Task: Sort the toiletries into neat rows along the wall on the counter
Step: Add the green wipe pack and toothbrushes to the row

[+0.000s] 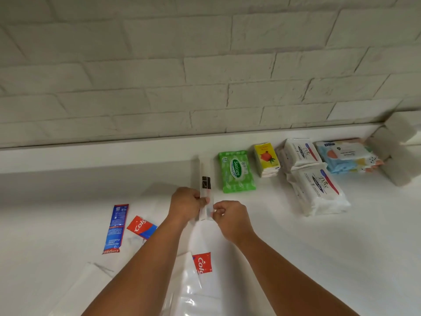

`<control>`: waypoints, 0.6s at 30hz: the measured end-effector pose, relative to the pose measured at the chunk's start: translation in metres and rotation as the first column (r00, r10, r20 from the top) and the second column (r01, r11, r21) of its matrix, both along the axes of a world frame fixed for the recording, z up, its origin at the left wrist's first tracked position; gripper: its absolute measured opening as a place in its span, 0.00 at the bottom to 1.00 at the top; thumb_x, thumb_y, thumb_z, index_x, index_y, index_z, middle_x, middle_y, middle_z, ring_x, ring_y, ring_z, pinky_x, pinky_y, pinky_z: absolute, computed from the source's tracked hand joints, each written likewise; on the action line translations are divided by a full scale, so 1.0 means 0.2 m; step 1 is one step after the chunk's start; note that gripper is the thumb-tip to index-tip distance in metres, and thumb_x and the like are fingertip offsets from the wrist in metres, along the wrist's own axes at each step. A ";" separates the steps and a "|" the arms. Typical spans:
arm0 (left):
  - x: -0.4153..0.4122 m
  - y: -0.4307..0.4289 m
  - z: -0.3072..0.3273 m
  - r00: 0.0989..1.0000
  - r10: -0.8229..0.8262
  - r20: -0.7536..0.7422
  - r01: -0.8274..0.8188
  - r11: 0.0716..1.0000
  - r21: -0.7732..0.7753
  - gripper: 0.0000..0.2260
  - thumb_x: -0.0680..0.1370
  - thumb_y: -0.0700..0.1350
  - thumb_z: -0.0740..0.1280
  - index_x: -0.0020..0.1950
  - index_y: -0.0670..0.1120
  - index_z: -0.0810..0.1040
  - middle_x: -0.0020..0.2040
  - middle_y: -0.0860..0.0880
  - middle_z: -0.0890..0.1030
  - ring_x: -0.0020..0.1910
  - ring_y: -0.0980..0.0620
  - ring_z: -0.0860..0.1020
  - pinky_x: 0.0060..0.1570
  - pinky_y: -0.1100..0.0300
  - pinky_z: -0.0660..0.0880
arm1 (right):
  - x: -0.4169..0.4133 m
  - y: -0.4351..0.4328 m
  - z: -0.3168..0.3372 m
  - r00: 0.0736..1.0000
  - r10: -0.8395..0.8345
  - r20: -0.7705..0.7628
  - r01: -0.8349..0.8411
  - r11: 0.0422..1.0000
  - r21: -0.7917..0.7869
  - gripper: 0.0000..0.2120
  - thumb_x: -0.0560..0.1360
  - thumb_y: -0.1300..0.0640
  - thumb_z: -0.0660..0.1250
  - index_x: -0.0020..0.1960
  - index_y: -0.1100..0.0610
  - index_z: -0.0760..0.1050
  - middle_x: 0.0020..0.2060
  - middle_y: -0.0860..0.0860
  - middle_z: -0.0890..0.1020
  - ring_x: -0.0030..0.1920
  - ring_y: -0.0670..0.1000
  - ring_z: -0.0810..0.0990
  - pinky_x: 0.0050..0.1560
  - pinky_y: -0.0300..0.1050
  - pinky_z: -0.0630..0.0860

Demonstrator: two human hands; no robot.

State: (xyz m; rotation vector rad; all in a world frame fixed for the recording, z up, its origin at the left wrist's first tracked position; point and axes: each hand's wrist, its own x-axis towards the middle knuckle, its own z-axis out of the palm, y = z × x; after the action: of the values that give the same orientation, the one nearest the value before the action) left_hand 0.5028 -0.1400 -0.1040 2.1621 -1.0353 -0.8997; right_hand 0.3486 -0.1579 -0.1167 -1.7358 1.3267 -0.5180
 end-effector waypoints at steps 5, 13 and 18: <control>-0.01 -0.06 0.02 0.980 -0.034 0.197 0.024 0.998 0.051 0.18 0.73 0.52 0.75 0.29 0.47 0.71 0.27 0.52 0.71 0.30 0.52 0.71 0.29 0.61 0.62 | 0.04 -0.04 -0.02 0.999 -0.034 -0.036 0.034 0.999 0.004 0.12 0.73 0.60 0.71 0.56 0.58 0.83 0.50 0.52 0.86 0.49 0.49 0.84 0.56 0.39 0.78; -0.01 -0.07 -0.03 0.972 0.017 0.236 -0.022 1.000 0.018 0.12 0.72 0.53 0.76 0.41 0.45 0.83 0.39 0.48 0.83 0.41 0.48 0.81 0.36 0.62 0.67 | 0.07 -0.06 -0.02 0.994 -0.033 -0.107 0.032 0.999 -0.010 0.13 0.74 0.59 0.68 0.57 0.55 0.82 0.52 0.52 0.85 0.53 0.51 0.83 0.57 0.41 0.77; -0.04 -0.05 -0.04 0.969 0.017 0.245 -0.018 1.000 0.003 0.14 0.73 0.51 0.75 0.35 0.43 0.81 0.32 0.46 0.82 0.34 0.47 0.81 0.34 0.60 0.72 | 0.09 -0.06 -0.03 0.989 -0.018 -0.149 0.013 0.999 -0.032 0.13 0.74 0.58 0.67 0.58 0.54 0.82 0.51 0.52 0.85 0.52 0.52 0.82 0.55 0.42 0.77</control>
State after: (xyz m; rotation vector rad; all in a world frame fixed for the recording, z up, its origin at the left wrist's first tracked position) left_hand 0.4950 -0.1499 -0.1119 2.3254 -1.1281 -0.6374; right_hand 0.3656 -0.1697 -0.1218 -1.8202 1.4449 -0.4255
